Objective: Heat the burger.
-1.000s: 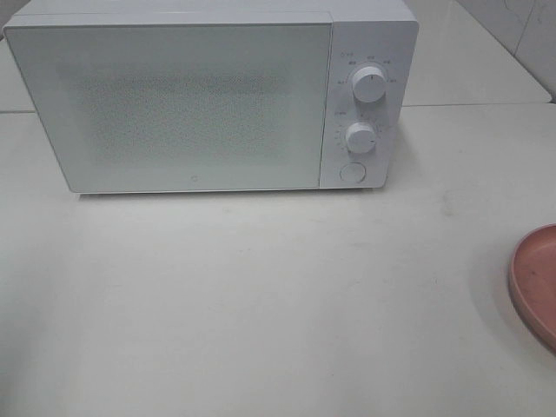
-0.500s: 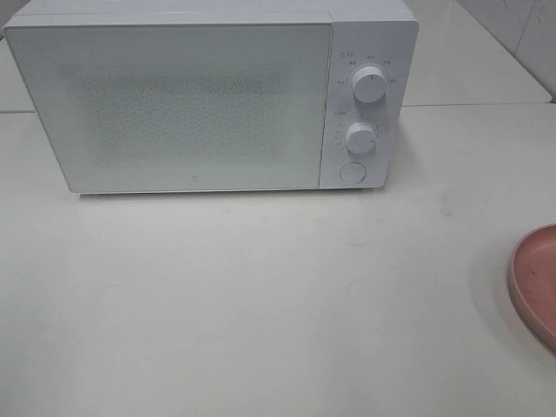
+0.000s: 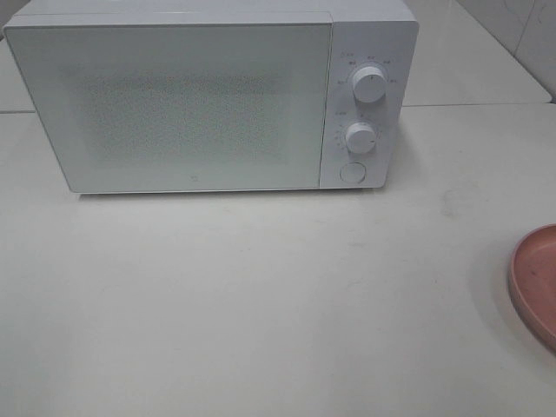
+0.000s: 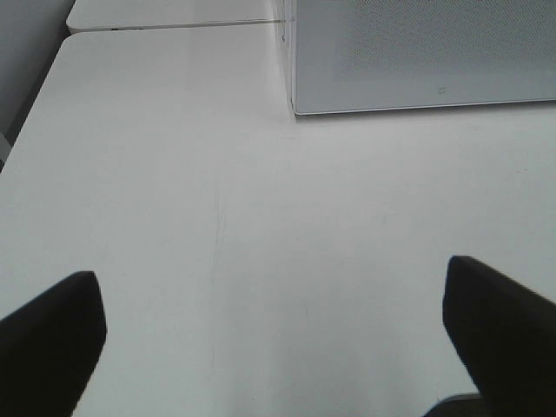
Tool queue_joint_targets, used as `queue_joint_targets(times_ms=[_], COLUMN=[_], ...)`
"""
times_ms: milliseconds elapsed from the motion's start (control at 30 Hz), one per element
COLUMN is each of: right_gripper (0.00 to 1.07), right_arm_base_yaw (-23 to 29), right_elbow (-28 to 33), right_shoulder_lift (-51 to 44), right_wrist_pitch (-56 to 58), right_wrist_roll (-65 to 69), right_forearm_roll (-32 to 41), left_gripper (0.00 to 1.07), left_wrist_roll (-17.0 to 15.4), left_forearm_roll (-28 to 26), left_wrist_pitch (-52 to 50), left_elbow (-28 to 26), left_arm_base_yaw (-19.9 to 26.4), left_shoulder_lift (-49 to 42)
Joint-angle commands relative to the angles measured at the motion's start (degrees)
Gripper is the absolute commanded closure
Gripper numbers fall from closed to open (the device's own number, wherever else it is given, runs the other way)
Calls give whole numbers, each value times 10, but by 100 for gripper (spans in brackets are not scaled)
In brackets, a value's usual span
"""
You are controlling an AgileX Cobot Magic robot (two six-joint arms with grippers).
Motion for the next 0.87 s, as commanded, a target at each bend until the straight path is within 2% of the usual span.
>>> queue_joint_targets(times_ms=[33,867], right_gripper=[32,32], right_arm_base_yaw=[-3,-3], right_elbow=[2,2], right_shoulder_lift=[-13,-13], right_wrist_pitch=[-3,-3], right_wrist_roll=[-2,-2], right_forearm_roll=[-6,-6], left_gripper=[8,8], left_wrist_roll=[-6,-6], left_forearm_roll=[1,1], left_wrist_pitch=[-10,-10], left_elbow=[0,0], left_arm_base_yaw=[1,1], left_shoulder_lift=[-17,-12])
